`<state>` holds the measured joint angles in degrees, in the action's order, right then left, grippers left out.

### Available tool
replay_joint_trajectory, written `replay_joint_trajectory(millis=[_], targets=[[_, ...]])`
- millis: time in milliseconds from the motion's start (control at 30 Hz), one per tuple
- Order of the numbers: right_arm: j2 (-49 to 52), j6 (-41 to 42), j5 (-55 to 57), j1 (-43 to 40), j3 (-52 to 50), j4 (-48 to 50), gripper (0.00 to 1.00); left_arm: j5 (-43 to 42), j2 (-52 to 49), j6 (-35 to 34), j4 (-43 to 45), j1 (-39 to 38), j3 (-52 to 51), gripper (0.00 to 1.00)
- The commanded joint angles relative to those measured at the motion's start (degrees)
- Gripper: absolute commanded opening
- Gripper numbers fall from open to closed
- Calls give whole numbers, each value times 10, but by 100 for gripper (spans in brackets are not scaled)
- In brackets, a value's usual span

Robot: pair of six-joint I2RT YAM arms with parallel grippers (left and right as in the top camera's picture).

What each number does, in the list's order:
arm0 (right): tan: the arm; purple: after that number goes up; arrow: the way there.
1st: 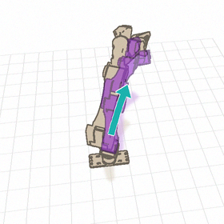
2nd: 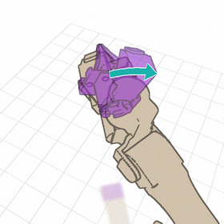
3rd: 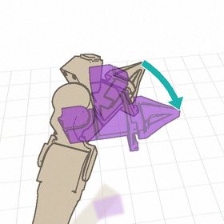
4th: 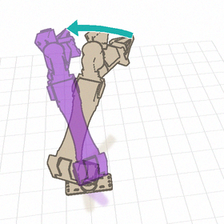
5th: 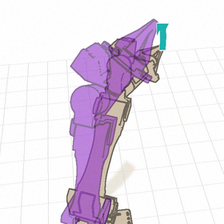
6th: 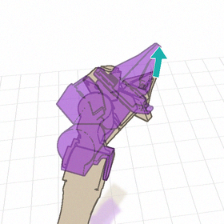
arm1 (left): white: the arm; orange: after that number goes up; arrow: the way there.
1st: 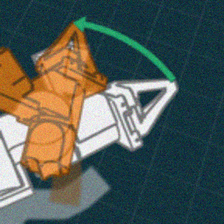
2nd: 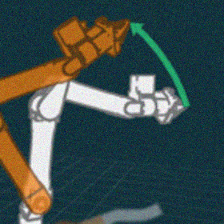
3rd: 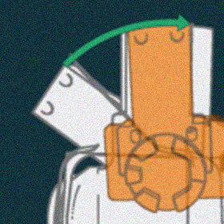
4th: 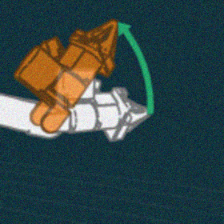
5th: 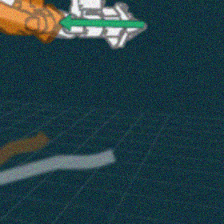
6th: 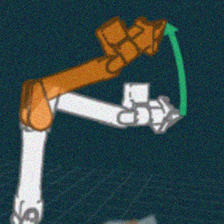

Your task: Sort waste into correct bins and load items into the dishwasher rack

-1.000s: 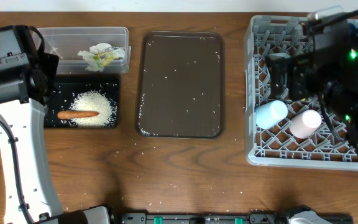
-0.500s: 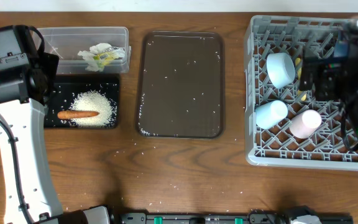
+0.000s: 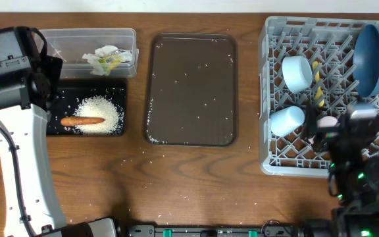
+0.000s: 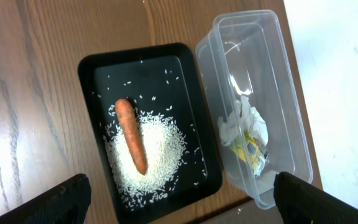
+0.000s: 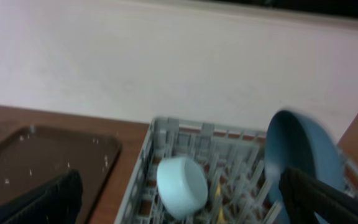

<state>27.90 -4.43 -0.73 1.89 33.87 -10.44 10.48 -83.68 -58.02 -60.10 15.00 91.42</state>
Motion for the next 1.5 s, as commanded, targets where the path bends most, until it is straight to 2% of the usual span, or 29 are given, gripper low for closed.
replay_joint_trajectory(millis=[0,200,500,567,1467], targets=[[-63,24,-19,-5,-100,43,99,2,2,8,-2,1,5,96],[-159,60,-19,-5,-240,101,99,2,2,8,-2,1,5,96],[-254,61,-25,-5,-337,98,99,2,2,8,-2,1,5,96],[-278,64,-34,-4,-336,64,99,2,2,8,-2,1,5,96],[-276,63,-38,-3,-336,66,99,2,2,8,-2,1,5,96]])
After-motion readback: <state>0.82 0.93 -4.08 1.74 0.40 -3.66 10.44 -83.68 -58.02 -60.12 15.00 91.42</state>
